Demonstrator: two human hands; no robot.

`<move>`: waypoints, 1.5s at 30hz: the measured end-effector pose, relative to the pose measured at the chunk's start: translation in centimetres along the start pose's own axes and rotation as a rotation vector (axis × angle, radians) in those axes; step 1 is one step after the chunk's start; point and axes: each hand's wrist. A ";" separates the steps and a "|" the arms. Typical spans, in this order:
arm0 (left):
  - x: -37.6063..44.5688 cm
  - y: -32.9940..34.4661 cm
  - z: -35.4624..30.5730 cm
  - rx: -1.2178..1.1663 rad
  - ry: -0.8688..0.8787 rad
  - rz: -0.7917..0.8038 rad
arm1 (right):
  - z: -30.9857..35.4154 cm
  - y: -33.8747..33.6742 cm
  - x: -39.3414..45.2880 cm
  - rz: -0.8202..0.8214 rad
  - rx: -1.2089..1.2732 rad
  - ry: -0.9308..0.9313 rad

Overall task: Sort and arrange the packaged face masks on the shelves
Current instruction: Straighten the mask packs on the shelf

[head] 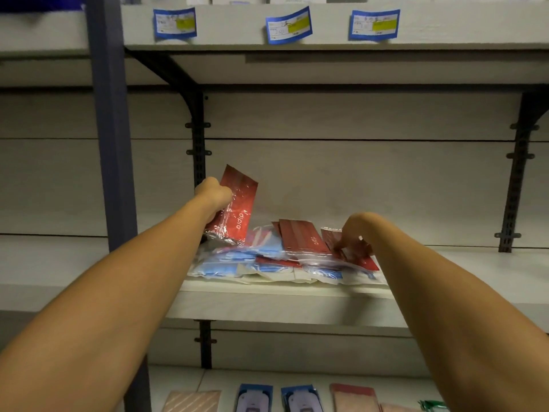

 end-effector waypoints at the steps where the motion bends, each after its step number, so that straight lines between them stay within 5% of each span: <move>1: 0.1 -0.1 0.2 -0.013 0.000 0.001 | -0.2 0.1 0.2 0.008 0.023 0.008; 6: -0.2 -0.8 0.4 -0.101 -0.023 0.057 | -1.8 -0.6 1.8 -0.265 0.519 -0.057; 19: -5.6 -5.2 -0.6 -0.410 0.041 0.170 | -1.5 -1.0 -4.7 -0.304 1.249 -0.389; 26: -9.8 -9.1 -1.6 -0.431 0.079 0.150 | 0.2 0.0 -9.0 -0.142 1.234 -0.603; 35: -13.5 -17.5 2.0 -0.474 0.063 0.064 | 7.0 3.9 -12.7 -0.010 1.235 -0.664; 45: -13.4 -30.5 9.0 -0.442 0.032 -0.098 | 17.4 6.0 -18.0 -0.032 1.179 -0.809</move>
Point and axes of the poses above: each hand's wrist, its own x-axis towards the middle knuckle, its own y-axis out of the palm, z = x × y, and after that the axes turned 1 degree about -x, right-handed
